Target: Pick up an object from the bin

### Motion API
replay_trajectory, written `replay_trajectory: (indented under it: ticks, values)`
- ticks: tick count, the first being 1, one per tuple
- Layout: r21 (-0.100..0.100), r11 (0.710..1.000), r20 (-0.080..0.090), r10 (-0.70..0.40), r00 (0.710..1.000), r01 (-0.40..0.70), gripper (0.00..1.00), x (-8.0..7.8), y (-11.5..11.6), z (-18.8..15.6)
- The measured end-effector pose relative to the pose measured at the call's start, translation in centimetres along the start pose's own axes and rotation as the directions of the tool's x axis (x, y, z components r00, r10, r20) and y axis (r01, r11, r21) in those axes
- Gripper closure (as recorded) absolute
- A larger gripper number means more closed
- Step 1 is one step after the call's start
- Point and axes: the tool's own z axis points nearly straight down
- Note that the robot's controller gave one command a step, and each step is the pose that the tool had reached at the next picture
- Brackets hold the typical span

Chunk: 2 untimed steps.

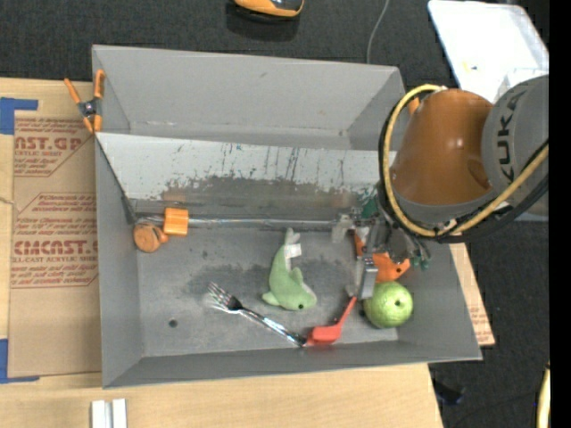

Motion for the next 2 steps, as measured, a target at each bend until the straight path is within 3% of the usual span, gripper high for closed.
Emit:
replay_trajectory:
  ticks: [1, 2]
  values:
    - [0.001, 1.000, 0.008, -0.001, 1.000, 0.001, 0.00, -0.2, 0.0, -0.4]
    - [0.005, 0.982, 0.016, -0.188, 0.982, 0.187, 0.00, -1.8, 4.6, 4.7]
